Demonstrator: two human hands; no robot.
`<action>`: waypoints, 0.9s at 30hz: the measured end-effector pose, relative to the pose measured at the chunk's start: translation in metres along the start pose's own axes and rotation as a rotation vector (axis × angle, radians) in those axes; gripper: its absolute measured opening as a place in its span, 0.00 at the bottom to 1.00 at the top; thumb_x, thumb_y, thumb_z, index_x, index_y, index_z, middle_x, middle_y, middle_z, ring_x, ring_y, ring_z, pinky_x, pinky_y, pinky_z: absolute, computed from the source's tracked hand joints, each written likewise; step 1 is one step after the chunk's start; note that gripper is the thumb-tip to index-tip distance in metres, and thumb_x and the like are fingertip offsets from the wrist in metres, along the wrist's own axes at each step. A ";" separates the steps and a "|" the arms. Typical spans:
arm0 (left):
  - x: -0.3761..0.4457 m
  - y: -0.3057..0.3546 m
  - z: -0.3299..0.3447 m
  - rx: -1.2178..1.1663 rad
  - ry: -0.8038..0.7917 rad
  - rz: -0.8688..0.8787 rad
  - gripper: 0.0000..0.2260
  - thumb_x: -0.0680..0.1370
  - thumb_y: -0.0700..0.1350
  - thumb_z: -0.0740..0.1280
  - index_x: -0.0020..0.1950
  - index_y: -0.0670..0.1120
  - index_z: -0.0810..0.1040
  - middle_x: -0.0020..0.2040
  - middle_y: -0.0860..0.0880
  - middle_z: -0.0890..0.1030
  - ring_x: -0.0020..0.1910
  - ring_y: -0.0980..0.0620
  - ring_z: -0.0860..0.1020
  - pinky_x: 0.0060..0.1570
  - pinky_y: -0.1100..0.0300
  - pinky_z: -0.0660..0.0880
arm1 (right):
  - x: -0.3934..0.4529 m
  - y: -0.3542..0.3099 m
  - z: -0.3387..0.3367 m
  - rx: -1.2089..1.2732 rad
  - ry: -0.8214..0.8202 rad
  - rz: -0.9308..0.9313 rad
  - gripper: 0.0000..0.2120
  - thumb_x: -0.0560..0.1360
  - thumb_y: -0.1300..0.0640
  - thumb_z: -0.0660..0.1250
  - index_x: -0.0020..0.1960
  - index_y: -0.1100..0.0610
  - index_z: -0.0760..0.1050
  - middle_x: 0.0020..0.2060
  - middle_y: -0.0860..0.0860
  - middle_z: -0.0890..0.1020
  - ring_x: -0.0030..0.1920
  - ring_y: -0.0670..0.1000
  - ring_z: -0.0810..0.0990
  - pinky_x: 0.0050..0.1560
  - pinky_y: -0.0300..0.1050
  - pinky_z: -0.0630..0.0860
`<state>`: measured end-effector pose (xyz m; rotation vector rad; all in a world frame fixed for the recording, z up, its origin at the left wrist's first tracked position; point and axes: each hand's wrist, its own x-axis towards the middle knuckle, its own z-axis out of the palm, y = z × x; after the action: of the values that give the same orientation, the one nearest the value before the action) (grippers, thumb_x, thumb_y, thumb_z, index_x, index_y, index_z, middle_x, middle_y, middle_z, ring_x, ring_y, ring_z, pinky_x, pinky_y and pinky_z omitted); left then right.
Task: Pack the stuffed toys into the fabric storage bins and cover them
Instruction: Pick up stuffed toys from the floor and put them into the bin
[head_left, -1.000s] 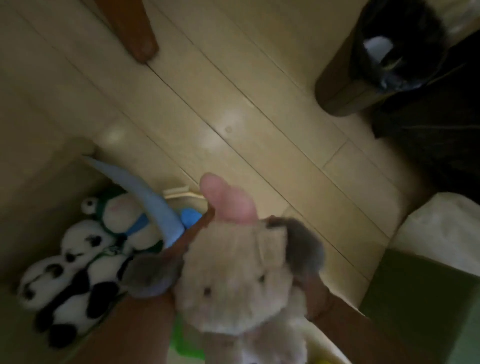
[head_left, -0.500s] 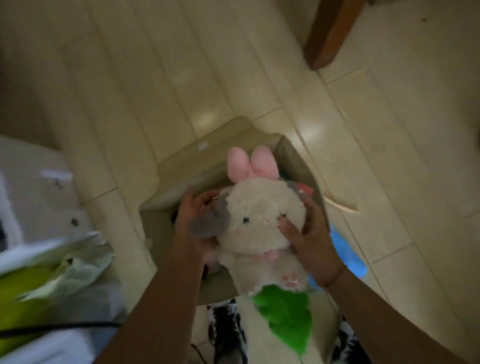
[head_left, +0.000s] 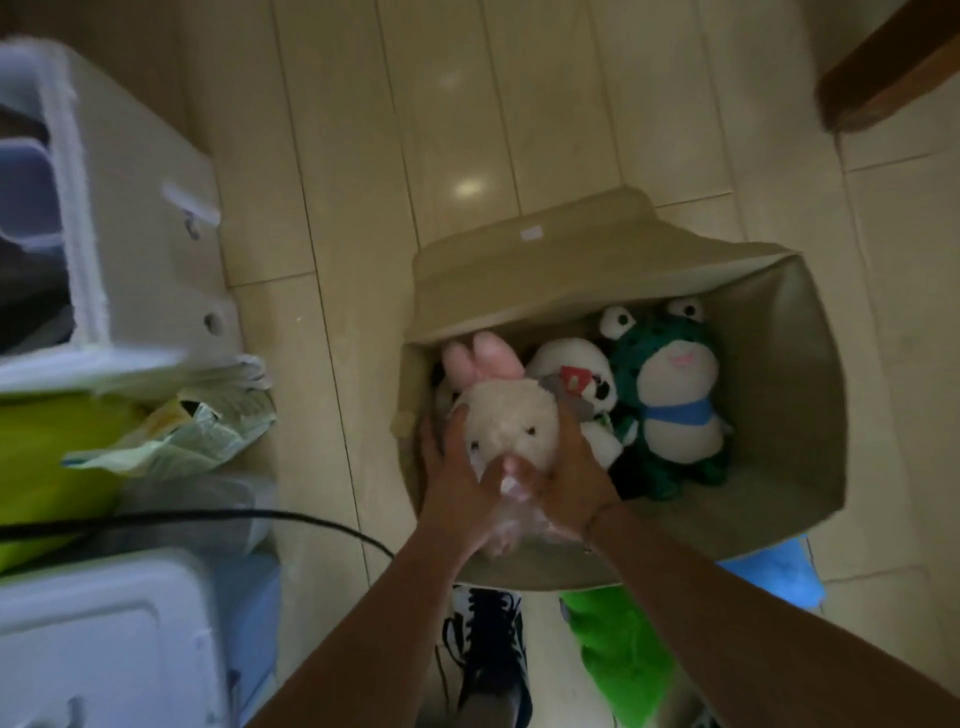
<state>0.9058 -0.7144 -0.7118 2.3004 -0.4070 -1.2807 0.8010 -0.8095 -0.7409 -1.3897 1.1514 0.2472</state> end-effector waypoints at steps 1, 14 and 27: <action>0.006 -0.001 0.005 0.036 -0.009 -0.025 0.39 0.76 0.54 0.69 0.78 0.59 0.46 0.79 0.49 0.42 0.78 0.44 0.50 0.71 0.45 0.62 | 0.004 0.002 0.003 -0.067 0.036 0.015 0.51 0.61 0.28 0.66 0.74 0.37 0.42 0.71 0.52 0.65 0.67 0.56 0.70 0.62 0.60 0.74; -0.065 0.043 -0.022 0.165 0.200 0.008 0.31 0.74 0.51 0.67 0.76 0.52 0.61 0.77 0.45 0.55 0.68 0.42 0.68 0.62 0.52 0.71 | -0.064 -0.050 -0.042 -0.493 0.016 -0.011 0.47 0.67 0.29 0.62 0.76 0.43 0.43 0.76 0.51 0.54 0.75 0.58 0.54 0.72 0.60 0.59; -0.393 -0.011 0.022 -0.286 0.436 -0.319 0.28 0.70 0.57 0.53 0.70 0.54 0.65 0.75 0.48 0.62 0.69 0.44 0.68 0.66 0.51 0.69 | -0.323 -0.062 -0.033 -0.843 -0.607 -0.129 0.52 0.57 0.18 0.51 0.73 0.48 0.62 0.70 0.46 0.67 0.72 0.48 0.64 0.73 0.45 0.62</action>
<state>0.6829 -0.5264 -0.4472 2.3607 0.2826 -0.8576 0.6760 -0.7008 -0.4548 -1.9086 0.4341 1.0697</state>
